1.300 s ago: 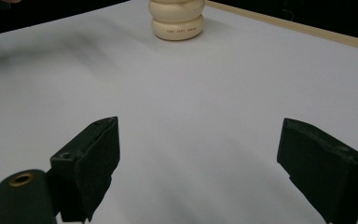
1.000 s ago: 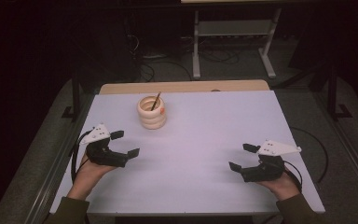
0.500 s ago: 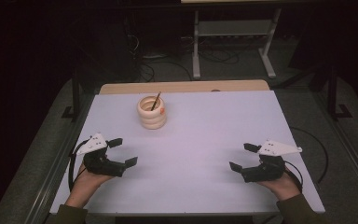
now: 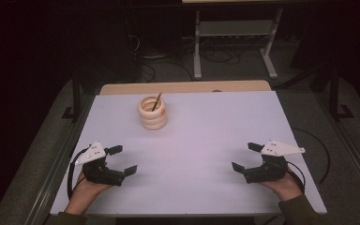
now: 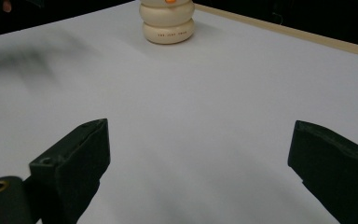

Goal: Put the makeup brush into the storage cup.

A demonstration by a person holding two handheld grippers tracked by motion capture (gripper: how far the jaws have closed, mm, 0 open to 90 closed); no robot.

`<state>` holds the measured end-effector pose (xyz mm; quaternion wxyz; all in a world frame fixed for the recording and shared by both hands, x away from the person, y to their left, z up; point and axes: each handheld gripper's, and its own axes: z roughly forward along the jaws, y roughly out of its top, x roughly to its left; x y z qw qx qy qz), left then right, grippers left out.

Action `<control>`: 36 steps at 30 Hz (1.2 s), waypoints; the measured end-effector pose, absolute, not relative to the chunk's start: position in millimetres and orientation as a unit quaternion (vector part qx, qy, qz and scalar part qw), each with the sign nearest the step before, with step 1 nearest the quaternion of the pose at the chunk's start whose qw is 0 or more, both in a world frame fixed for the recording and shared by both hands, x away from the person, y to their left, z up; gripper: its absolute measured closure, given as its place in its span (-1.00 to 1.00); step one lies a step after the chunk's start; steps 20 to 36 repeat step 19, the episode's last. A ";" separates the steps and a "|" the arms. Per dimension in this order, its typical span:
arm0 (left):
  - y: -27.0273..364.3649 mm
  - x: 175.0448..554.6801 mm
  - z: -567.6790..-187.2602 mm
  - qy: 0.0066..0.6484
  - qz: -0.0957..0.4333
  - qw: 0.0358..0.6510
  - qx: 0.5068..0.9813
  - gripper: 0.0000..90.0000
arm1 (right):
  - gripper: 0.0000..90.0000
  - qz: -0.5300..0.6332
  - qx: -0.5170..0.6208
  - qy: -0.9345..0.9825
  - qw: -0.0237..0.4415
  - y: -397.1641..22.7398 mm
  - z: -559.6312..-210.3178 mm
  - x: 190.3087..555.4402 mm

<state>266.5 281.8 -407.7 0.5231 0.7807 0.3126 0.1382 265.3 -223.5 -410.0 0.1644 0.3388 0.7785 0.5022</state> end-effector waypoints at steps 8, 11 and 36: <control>283.3 264.6 -415.8 0.315 0.129 0.528 0.778 -0.94 | -0.89 0.500 0.339 0.780 0.164 -224.1 -411.2 265.5; 282.1 265.1 -417.5 0.309 0.128 0.524 0.783 -0.94 | -0.89 0.500 0.338 0.781 0.161 -223.7 -412.3 265.8; 281.2 266.7 -418.4 0.303 0.132 0.522 0.787 -0.94 | -0.89 0.501 0.340 0.780 0.162 -224.2 -412.6 265.4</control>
